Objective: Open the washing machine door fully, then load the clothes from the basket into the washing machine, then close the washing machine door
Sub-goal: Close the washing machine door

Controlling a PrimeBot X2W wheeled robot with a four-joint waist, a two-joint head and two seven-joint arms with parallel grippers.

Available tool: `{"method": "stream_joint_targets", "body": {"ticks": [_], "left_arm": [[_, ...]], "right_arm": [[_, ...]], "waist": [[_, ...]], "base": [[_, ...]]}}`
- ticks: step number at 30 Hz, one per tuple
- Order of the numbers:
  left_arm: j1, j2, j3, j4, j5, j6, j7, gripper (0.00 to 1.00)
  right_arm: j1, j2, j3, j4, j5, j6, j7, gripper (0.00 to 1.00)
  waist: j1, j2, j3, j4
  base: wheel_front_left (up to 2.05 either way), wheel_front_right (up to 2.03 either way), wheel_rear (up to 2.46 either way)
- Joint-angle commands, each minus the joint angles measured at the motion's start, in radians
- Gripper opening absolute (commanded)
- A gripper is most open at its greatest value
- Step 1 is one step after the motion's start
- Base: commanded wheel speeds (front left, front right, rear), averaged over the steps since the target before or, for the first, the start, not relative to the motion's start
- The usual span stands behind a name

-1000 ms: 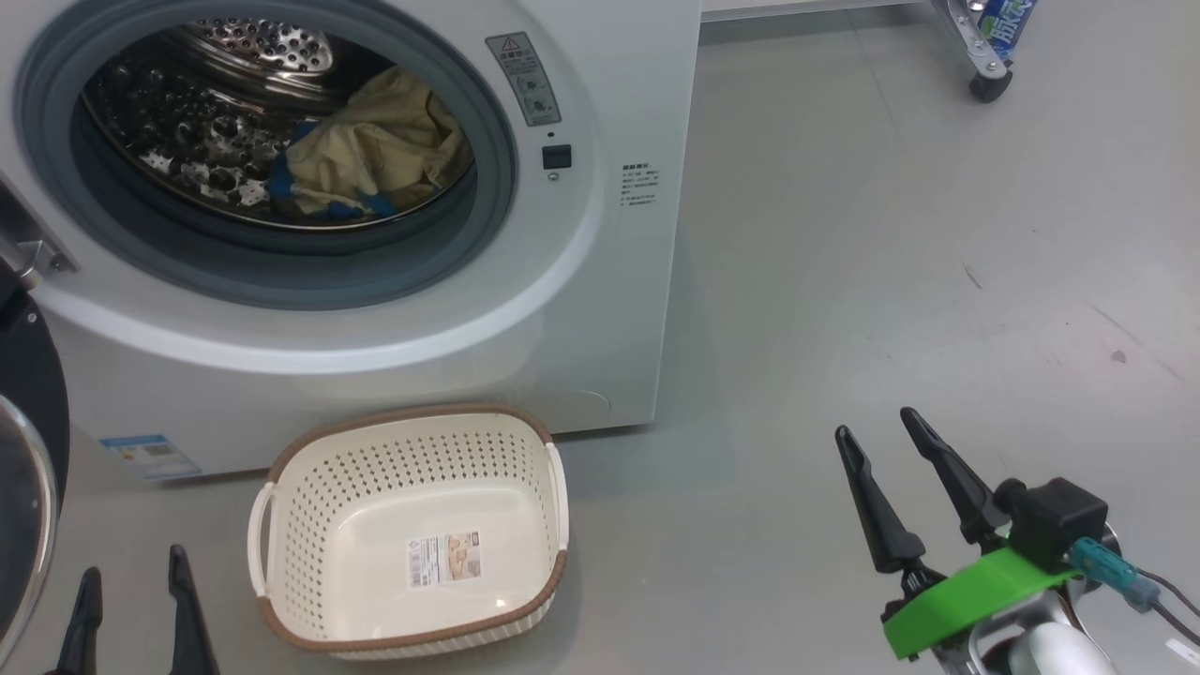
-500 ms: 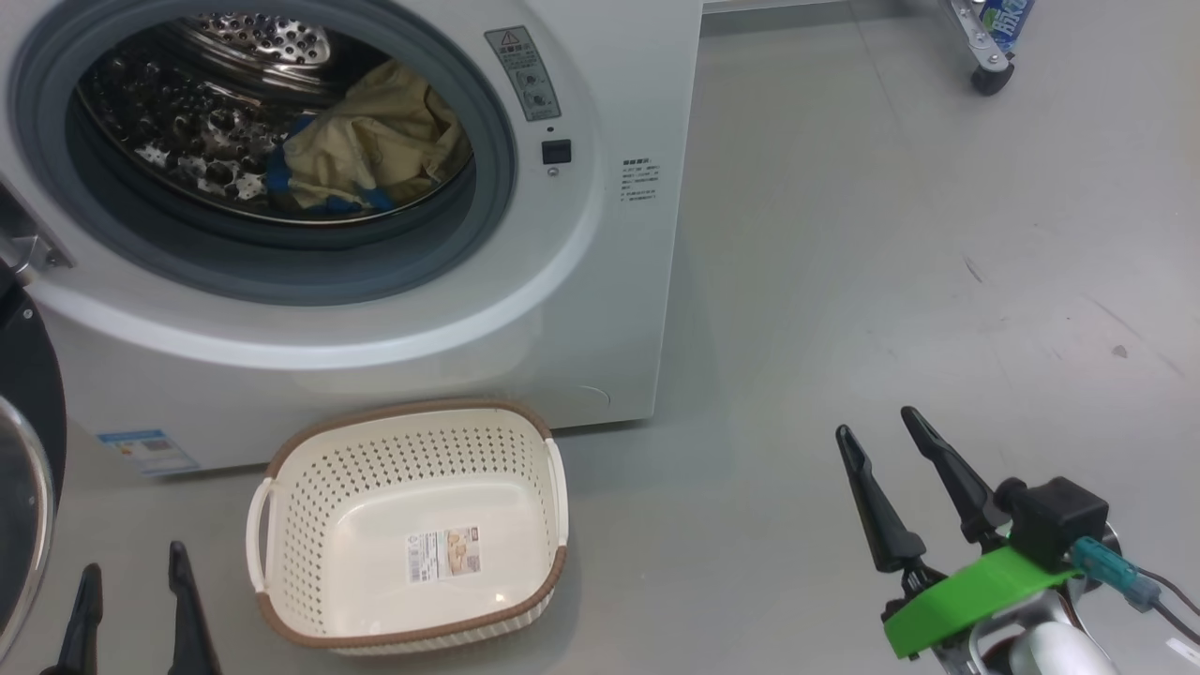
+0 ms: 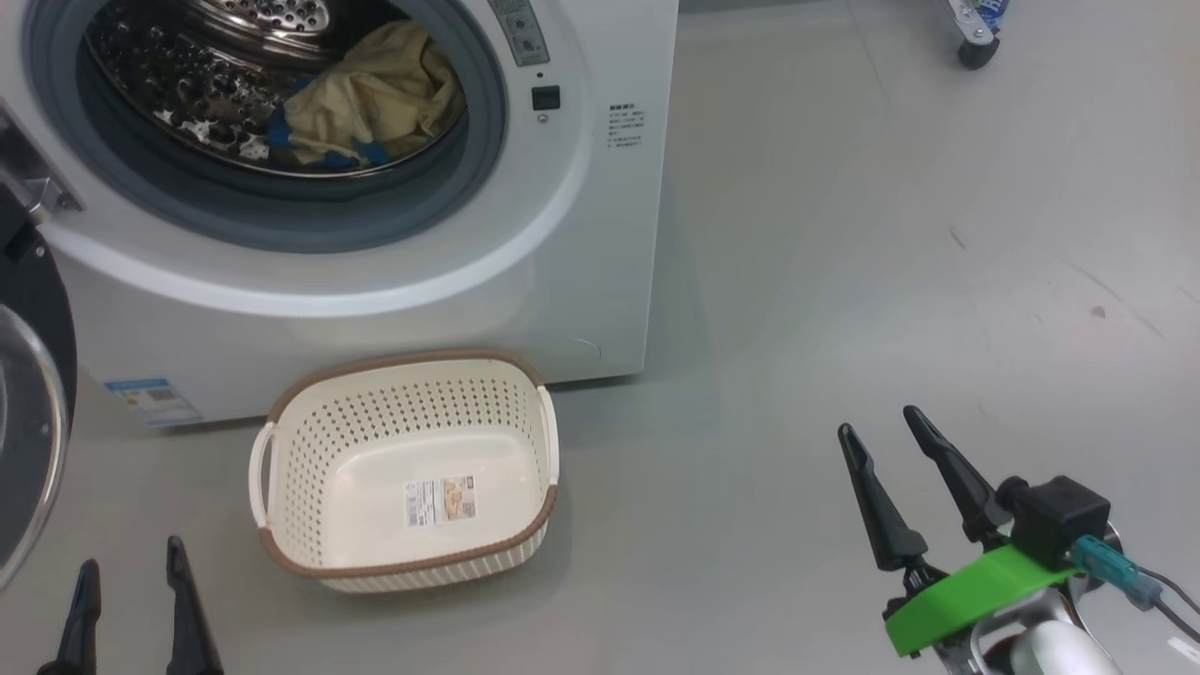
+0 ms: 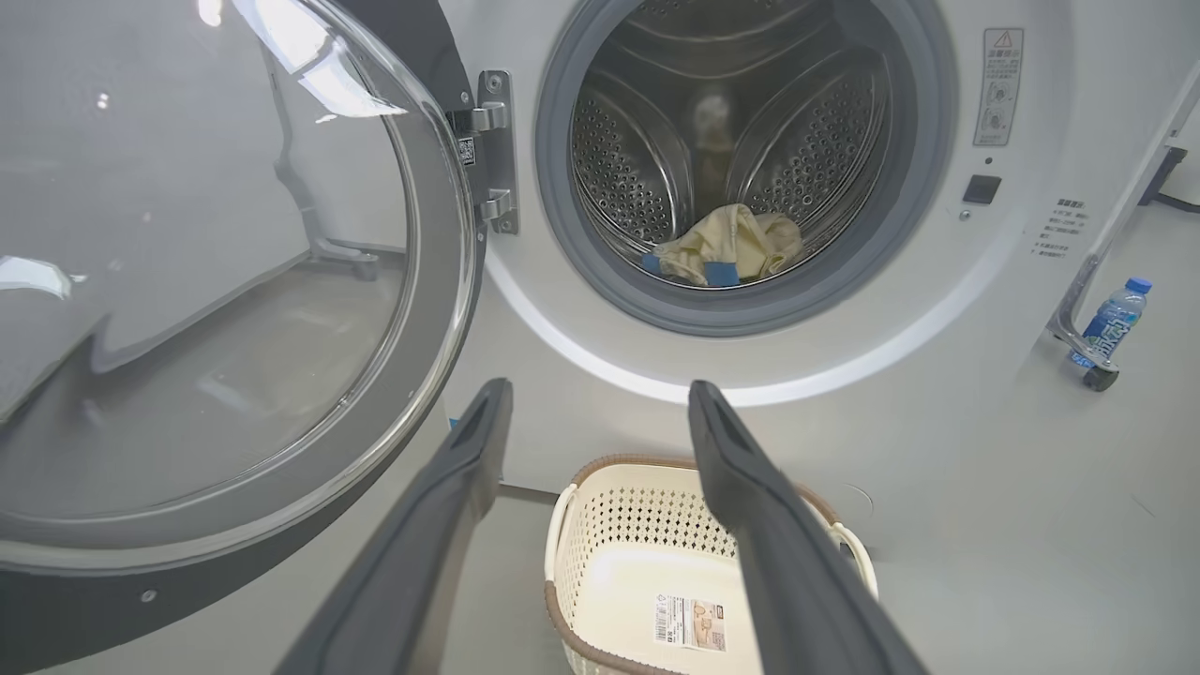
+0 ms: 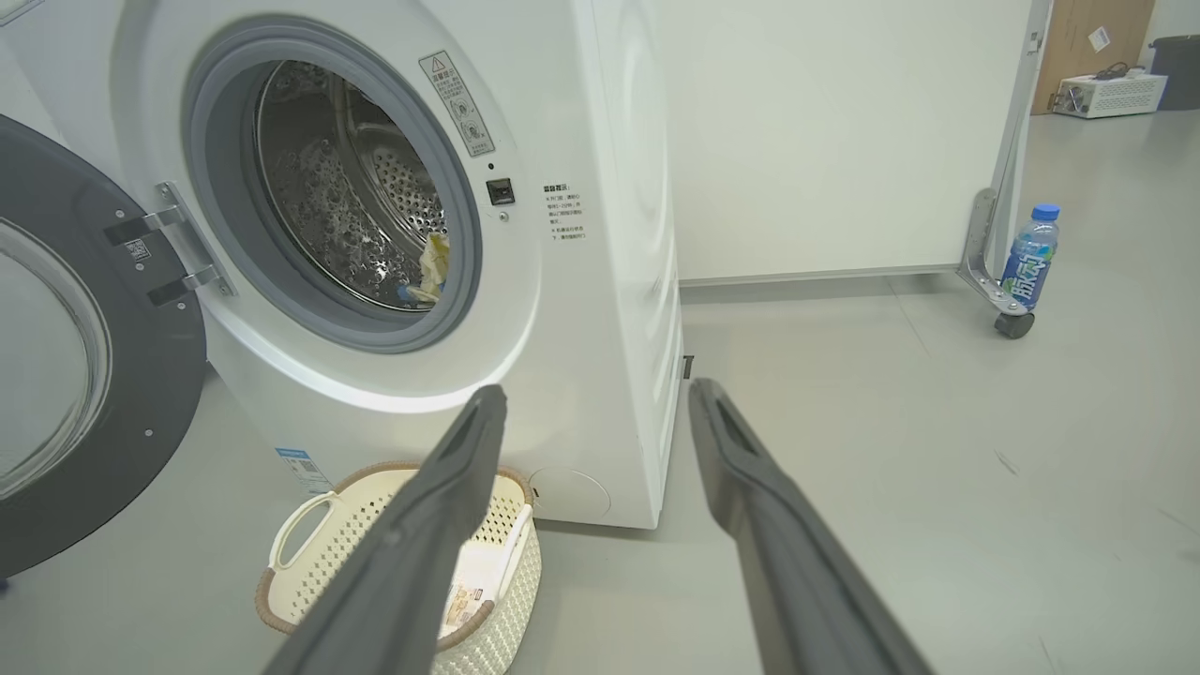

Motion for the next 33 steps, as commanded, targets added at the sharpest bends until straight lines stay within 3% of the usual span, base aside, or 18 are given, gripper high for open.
{"method": "stream_joint_targets", "body": {"ticks": [1, 14, 33], "left_arm": [[-0.042, 0.011, 0.043, -0.028, 0.002, 0.006, -0.007, 1.00], [-0.053, -0.008, 0.050, -0.041, 0.022, 0.017, -0.008, 1.00], [-0.026, -0.012, 0.042, -0.047, 0.041, 0.006, -0.008, 1.00]], "right_arm": [[-0.034, -0.012, 0.009, -0.029, 0.002, 0.000, -0.010, 1.00], [-0.036, -0.011, 0.004, -0.031, -0.002, 0.000, -0.010, 1.00], [-0.029, -0.020, 0.015, -0.023, 0.001, 0.000, -0.010, 1.00]], "waist": [[-0.0001, -0.0001, 0.002, 0.000], [-0.0001, -0.0001, 0.004, 0.003], [-0.0001, -0.0001, -0.019, -0.003]], "base": [[-2.13, 2.13, 0.00], [-1.48, 1.48, 0.00], [-0.07, 0.07, 0.00]]}}
